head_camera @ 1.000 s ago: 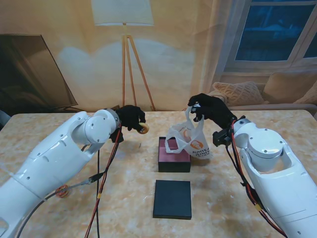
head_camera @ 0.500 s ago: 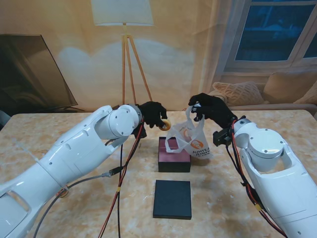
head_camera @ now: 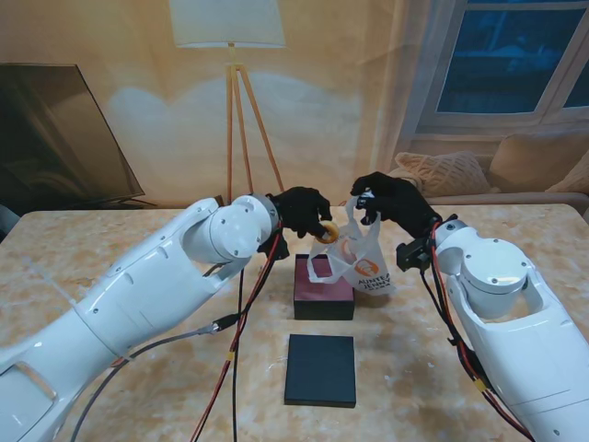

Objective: Pack mini donuts into a plastic bag, tie the opening and put the bag into the gift box

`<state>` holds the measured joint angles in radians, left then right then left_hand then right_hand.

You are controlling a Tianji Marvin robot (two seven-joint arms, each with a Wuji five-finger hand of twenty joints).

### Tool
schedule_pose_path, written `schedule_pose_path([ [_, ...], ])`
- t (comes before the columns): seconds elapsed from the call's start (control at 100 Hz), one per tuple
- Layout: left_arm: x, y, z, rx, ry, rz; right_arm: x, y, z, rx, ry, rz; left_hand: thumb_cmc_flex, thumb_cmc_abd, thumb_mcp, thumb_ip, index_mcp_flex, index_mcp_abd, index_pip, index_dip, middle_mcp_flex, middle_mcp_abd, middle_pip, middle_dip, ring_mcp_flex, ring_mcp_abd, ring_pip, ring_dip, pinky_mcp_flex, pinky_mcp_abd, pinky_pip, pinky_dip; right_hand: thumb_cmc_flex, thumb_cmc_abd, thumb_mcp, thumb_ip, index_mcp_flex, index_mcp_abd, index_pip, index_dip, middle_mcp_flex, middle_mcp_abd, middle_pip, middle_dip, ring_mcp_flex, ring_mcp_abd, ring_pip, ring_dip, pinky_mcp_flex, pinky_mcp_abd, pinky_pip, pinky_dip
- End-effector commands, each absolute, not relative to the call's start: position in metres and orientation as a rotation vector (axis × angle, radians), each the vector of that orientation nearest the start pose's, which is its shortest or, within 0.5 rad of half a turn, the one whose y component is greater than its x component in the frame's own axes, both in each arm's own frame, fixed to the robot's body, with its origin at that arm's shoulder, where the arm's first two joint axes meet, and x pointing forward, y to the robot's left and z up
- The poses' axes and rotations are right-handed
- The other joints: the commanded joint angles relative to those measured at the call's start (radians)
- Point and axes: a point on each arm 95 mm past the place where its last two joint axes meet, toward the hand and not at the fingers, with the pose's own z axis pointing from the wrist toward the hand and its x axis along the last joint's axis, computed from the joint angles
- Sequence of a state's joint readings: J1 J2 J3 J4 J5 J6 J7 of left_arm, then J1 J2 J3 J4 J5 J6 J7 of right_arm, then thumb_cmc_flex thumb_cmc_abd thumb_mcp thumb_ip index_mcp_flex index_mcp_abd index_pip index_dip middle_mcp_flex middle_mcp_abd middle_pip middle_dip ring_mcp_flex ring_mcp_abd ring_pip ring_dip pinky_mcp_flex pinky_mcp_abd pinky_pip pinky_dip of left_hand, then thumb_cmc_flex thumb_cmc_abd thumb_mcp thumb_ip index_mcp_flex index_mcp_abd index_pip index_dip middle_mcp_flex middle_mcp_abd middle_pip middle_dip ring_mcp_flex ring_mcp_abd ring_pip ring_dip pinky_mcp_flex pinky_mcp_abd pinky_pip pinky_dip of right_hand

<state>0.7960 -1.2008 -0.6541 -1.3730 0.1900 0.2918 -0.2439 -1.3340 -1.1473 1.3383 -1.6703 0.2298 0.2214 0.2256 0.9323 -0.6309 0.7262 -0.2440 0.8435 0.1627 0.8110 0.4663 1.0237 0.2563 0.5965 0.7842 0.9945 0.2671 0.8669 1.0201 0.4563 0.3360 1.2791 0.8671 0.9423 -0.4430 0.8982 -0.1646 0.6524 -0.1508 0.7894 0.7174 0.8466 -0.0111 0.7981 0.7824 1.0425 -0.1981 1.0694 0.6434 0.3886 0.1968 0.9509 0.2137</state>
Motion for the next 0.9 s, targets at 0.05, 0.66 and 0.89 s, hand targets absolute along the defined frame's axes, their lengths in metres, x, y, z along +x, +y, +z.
schedule_pose_path([
  [0.05, 0.506, -0.178, -0.197, -1.628, 1.715, -1.795, 0.464, 0.000, -0.202, -2.046, -0.708, -2.064, 0.030, 0.031, -0.011, 0.026, 0.015, -0.039, 0.069, -0.009, -0.016, -0.012, 0.034, 0.021, -0.020, 0.000, 0.038, 0.025, -0.016, -0.020, 0.021, 0.029, 0.061, 0.038, 0.052, 0.017, 0.007, -0.031, 0.009, 0.002, 0.031, -0.093, 0.059, 0.012, 0.007, -0.047, 0.015, 0.006, 0.003, -0.017, 0.020, 0.015],
  [0.66, 0.506, -0.201, -0.214, -1.572, 1.659, -1.789, 0.462, -0.001, -0.203, -2.033, -0.700, -2.066, 0.017, 0.011, -0.008, 0.016, 0.022, -0.042, 0.068, -0.042, -0.016, -0.016, 0.048, 0.017, -0.013, -0.009, 0.060, 0.029, -0.002, -0.032, 0.039, 0.031, 0.061, 0.038, 0.050, 0.018, 0.004, -0.028, 0.007, 0.000, 0.029, -0.090, 0.059, 0.003, 0.008, -0.049, 0.008, 0.003, 0.012, -0.022, 0.018, 0.013],
  [0.89, 0.506, -0.203, -0.219, -1.559, 1.635, -1.768, 0.462, -0.001, -0.202, -2.028, -0.700, -2.066, -0.054, -0.024, 0.012, -0.005, 0.003, -0.013, 0.019, -0.042, -0.078, 0.004, 0.094, -0.043, -0.030, -0.012, 0.050, 0.020, -0.009, -0.029, 0.030, 0.018, 0.060, 0.038, 0.050, 0.018, 0.005, -0.027, 0.007, 0.000, 0.029, -0.090, 0.059, 0.001, 0.008, -0.049, 0.008, 0.003, 0.015, -0.023, 0.017, 0.012],
])
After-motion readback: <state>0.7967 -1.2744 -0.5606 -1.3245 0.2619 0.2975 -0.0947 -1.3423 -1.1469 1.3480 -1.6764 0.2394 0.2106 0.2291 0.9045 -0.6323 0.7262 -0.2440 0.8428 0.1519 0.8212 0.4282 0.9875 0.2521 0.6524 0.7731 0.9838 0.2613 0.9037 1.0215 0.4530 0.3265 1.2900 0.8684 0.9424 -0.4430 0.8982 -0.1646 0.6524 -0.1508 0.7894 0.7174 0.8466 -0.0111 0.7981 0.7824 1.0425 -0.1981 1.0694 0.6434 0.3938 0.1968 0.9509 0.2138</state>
